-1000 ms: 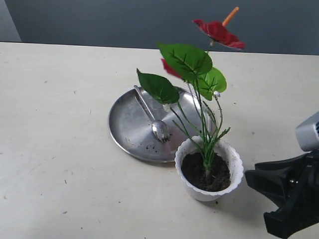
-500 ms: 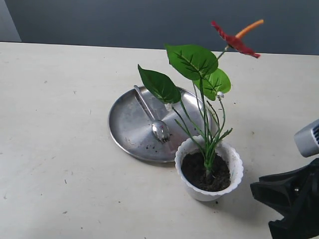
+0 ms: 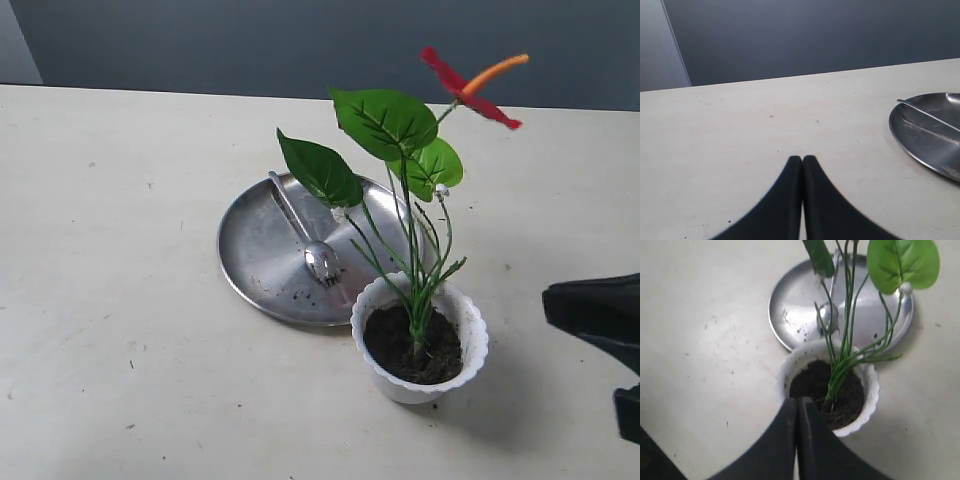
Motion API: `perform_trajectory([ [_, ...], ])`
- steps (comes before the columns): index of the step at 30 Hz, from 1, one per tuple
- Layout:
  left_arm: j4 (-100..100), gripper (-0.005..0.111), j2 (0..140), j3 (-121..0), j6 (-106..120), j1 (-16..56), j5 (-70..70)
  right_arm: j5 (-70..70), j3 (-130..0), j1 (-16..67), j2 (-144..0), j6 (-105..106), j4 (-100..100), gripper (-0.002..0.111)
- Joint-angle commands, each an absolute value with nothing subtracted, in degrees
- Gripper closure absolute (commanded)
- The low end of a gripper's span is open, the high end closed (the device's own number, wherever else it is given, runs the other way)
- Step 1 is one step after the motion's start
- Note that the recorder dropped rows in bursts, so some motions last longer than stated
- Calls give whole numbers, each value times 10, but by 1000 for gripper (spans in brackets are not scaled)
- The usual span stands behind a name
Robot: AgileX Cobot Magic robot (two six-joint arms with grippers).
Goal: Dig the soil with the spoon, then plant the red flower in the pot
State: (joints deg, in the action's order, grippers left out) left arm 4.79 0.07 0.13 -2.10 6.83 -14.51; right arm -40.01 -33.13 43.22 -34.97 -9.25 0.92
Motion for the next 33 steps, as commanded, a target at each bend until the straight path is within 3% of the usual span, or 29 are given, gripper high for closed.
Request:
perform_trajectory([
  [1,48,106,0,0,-24,71,-137,-401,-353,434,-284,-105,0,109],
  [9,48,106,0,0,-24,71,-137,-440,-359,434,-147,-300,9,109],
  [21,48,106,0,0,-24,71,-137,-389,-359,434,-26,-300,7,109],
  [27,48,106,0,0,-24,71,-137,-382,-344,431,-25,-298,-119,109],
  [30,48,106,0,0,-24,71,-137,-364,-318,386,-25,-298,-185,109],
  [33,48,106,0,0,-24,71,-137,-353,-250,227,-25,-298,-198,109],
])
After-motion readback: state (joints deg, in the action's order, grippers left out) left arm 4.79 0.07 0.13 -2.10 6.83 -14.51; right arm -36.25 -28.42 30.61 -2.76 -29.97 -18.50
